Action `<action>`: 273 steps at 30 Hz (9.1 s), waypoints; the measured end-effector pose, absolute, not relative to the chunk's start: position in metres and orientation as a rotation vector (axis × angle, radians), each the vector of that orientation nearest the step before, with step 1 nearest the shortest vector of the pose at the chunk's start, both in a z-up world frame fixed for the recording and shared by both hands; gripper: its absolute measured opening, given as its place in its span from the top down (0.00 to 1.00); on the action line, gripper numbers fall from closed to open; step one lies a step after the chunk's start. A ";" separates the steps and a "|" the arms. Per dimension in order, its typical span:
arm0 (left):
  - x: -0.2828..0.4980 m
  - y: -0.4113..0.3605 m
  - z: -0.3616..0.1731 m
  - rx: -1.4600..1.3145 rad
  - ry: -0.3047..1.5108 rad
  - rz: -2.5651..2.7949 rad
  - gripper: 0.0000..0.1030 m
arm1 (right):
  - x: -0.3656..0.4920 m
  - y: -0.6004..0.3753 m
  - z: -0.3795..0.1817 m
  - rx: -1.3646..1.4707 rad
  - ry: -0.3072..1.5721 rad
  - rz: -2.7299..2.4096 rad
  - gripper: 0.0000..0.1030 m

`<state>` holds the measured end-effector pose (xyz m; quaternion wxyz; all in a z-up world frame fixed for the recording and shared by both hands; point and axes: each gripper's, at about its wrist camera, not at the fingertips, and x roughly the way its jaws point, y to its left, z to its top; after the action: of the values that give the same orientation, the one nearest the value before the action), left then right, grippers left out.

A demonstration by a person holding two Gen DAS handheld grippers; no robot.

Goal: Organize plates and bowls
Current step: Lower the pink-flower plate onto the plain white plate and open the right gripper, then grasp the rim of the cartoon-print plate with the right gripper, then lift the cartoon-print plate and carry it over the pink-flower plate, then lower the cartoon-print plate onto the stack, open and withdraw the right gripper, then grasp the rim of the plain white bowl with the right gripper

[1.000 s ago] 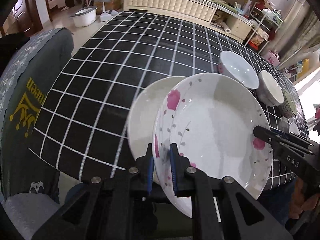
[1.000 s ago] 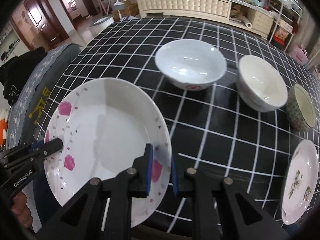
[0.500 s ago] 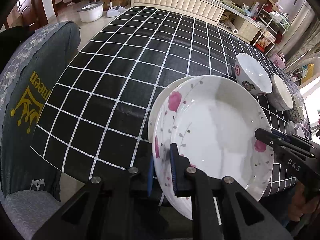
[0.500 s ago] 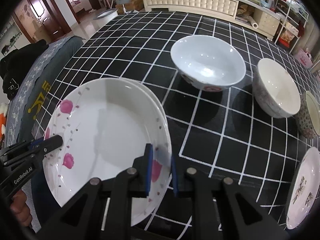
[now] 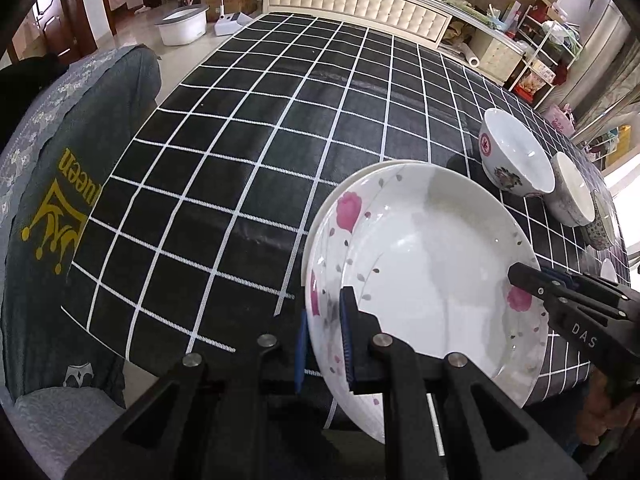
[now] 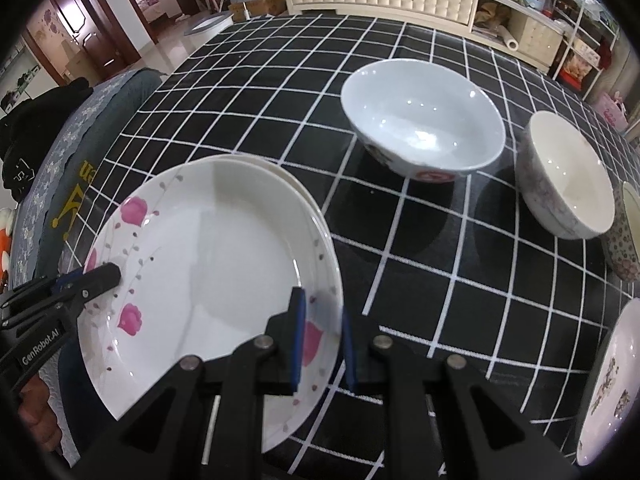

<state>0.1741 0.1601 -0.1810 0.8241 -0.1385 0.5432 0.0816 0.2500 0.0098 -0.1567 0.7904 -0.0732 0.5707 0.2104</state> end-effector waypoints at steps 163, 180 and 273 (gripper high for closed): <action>0.168 0.054 -0.131 -0.192 1.107 0.023 0.82 | 0.207 -0.085 -0.102 -0.084 1.057 0.394 0.76; 0.151 0.134 -0.163 -0.268 1.156 0.137 0.82 | 0.213 -0.001 -0.133 -0.158 1.135 0.490 0.76; 0.309 0.040 -0.082 -0.118 1.004 -0.070 0.36 | 0.319 -0.075 -0.066 -0.112 1.019 0.425 0.32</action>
<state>0.3091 0.0400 -0.0818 0.8744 -0.0564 0.4808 -0.0334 0.3185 -0.0753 -0.0663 0.8501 -0.0530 0.4836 0.2017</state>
